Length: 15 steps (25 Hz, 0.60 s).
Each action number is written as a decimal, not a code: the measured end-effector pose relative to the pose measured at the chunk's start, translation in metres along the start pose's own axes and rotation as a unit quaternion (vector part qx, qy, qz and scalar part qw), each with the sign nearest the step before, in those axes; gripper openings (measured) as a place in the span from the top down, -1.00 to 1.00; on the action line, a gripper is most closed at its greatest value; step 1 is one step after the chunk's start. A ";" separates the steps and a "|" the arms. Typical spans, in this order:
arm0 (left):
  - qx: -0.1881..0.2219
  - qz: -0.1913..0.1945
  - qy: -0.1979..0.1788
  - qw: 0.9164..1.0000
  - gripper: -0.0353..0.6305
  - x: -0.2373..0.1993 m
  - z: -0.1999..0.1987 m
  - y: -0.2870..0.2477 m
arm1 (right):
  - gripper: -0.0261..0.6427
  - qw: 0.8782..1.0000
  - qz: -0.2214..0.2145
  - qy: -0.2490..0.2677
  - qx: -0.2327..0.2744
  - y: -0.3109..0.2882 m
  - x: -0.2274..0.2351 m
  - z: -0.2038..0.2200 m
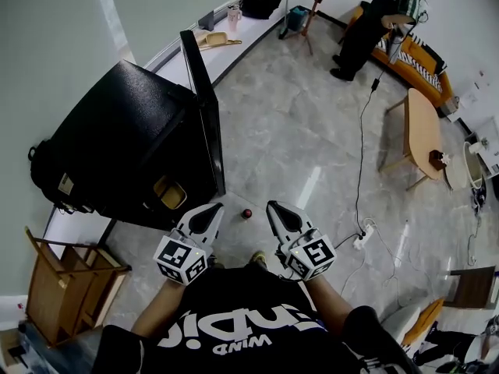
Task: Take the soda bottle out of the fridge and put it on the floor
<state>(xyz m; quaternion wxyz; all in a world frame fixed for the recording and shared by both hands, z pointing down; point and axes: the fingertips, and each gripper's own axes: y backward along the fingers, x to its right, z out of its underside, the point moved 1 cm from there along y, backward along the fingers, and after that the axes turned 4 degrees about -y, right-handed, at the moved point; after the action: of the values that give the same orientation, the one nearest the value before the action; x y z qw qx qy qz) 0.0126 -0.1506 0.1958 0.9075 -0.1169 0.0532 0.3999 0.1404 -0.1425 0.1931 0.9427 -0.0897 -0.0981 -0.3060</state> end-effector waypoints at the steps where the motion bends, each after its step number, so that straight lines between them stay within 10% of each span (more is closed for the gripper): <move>1: 0.001 -0.007 -0.005 1.000 0.88 -0.001 0.000 0.003 | 0.85 1.000 0.001 0.009 -0.006 0.003 -0.001 0.001; 15: 0.007 -0.100 -0.027 0.995 0.88 -0.027 0.022 0.022 | 0.85 0.995 0.091 0.026 0.020 0.035 0.025 0.013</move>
<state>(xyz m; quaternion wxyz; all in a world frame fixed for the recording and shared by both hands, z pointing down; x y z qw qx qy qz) -0.0224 -0.1501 0.2181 0.9448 -0.1043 0.0196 0.3099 0.1795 -0.1259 0.2083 0.9704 -0.0718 -0.0711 -0.2194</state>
